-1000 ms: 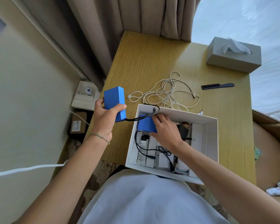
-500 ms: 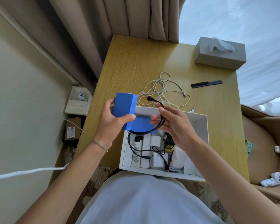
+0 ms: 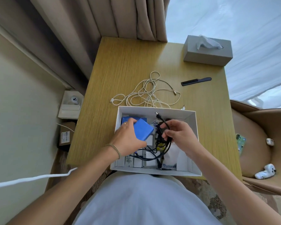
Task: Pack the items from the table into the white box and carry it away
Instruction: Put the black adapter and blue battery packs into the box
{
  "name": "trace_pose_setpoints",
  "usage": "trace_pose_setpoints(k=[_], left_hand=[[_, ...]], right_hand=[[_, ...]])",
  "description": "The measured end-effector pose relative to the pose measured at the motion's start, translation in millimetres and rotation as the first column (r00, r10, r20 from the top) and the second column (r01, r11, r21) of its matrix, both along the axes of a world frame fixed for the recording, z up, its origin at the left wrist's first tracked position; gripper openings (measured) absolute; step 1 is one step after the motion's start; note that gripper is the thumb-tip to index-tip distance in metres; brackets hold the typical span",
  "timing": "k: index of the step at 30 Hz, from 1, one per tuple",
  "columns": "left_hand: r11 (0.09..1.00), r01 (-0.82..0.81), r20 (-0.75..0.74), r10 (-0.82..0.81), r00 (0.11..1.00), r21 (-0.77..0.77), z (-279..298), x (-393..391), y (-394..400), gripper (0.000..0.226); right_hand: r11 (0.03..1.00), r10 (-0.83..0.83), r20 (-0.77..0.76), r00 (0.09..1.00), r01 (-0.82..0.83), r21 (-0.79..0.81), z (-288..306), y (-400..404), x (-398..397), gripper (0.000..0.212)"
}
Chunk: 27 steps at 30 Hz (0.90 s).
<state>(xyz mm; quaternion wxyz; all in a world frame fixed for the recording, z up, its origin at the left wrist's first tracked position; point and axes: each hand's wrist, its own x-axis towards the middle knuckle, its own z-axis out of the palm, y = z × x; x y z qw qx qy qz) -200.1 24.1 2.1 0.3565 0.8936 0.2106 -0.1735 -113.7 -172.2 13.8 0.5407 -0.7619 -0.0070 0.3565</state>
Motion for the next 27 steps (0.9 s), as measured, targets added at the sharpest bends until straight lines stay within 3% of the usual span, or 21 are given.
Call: trace_pose_setpoints(k=[5, 11, 17, 23, 27], left_hand=[[0.999, -0.020, -0.083, 0.016, 0.996, -0.048, -24, -18, -26, 0.104], [0.994, 0.057, -0.169, -0.041, 0.985, 0.091, -36, -21, -36, 0.078], [0.981, 0.063, -0.209, -0.024, 0.978, 0.184, -46, -21, -37, 0.085], [0.960, 0.114, -0.202, -0.062, 0.977, 0.257, -44, -17, -42, 0.076], [0.873, 0.240, -0.233, -0.150, 0.961, 0.425, -40, -16, -43, 0.073]], right_hand=[[0.994, 0.064, 0.081, 0.995, -0.057, -0.091, -9, -9, 8, 0.027], [0.975, 0.157, 0.198, 0.967, -0.120, -0.189, -15, -13, 12, 0.027], [0.951, 0.216, 0.256, 0.942, -0.144, -0.272, -19, -14, 18, 0.027], [0.903, 0.311, 0.291, 0.905, -0.186, -0.388, -31, -16, 18, 0.030], [0.845, 0.410, 0.308, 0.858, -0.230, -0.483, -37, -18, 18, 0.027]])
